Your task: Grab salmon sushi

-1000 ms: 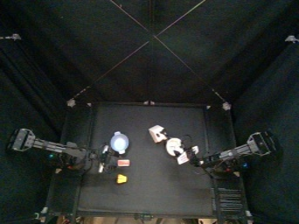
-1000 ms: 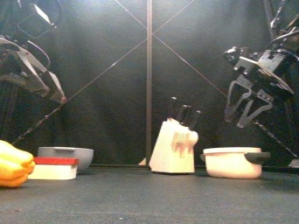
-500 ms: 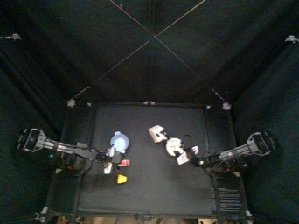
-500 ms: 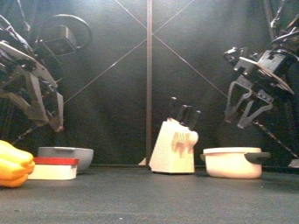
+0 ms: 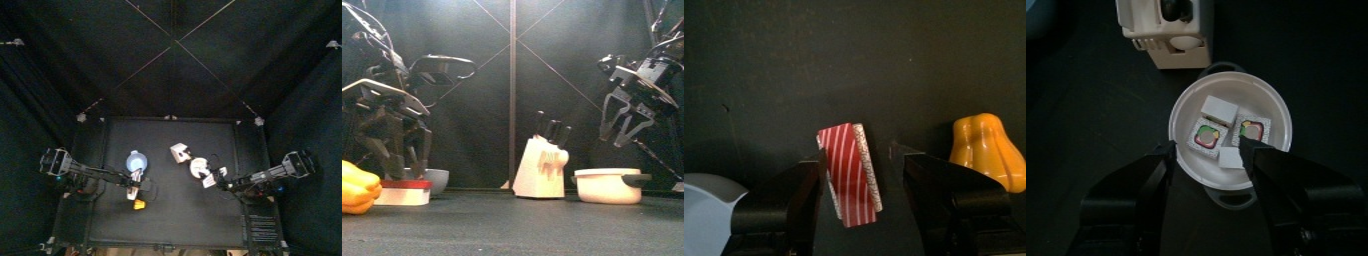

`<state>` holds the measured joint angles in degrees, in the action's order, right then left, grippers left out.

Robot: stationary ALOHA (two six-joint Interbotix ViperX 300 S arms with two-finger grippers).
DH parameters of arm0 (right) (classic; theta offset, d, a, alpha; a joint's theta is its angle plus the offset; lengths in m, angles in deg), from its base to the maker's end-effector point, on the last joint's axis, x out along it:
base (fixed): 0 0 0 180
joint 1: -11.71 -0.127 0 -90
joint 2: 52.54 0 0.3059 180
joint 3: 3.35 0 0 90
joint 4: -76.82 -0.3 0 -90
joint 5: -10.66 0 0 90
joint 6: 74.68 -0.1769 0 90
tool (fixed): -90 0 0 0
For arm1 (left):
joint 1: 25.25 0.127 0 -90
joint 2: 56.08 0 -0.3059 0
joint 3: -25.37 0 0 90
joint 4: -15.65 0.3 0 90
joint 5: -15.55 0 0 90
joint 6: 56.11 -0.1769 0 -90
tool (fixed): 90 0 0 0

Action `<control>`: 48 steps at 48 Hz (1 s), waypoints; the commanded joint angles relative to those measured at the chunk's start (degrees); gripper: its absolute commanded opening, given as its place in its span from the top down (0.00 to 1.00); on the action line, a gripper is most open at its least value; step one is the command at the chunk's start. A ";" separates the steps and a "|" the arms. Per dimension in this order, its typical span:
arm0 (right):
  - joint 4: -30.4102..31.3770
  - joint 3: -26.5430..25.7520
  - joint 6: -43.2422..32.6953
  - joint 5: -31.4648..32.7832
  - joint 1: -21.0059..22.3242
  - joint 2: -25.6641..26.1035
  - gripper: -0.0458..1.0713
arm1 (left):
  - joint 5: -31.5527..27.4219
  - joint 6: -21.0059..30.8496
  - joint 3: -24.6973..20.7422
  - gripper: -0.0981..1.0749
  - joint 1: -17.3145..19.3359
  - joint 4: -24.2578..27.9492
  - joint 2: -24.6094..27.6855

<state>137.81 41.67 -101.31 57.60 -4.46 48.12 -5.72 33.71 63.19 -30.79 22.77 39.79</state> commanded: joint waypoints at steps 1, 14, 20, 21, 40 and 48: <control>0.18 -1.05 -0.09 0.09 0.00 0.35 0.18 | -0.53 0.18 -1.85 0.17 0.26 0.70 0.35; 0.18 -1.14 -0.09 -0.09 0.09 0.18 0.18 | -0.53 0.26 -1.76 0.15 0.53 0.70 0.62; 0.18 -1.14 -0.09 -0.09 0.09 0.18 0.18 | -0.70 0.26 -1.93 0.10 0.97 0.97 0.97; 0.18 -1.14 0.00 -0.09 0.09 0.18 0.18 | -0.70 0.26 -1.93 0.10 1.05 1.14 0.97; 0.18 -1.14 -0.09 -0.09 0.18 0.09 0.18 | -0.70 0.26 -1.67 0.07 1.58 3.08 1.85; 0.18 -1.05 -0.09 -0.09 0.18 0.09 0.18 | -0.79 0.18 -2.02 0.07 1.85 3.16 2.81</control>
<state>137.81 41.67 -101.31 57.51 -4.37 47.76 -6.59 33.89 62.48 -29.38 25.76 42.51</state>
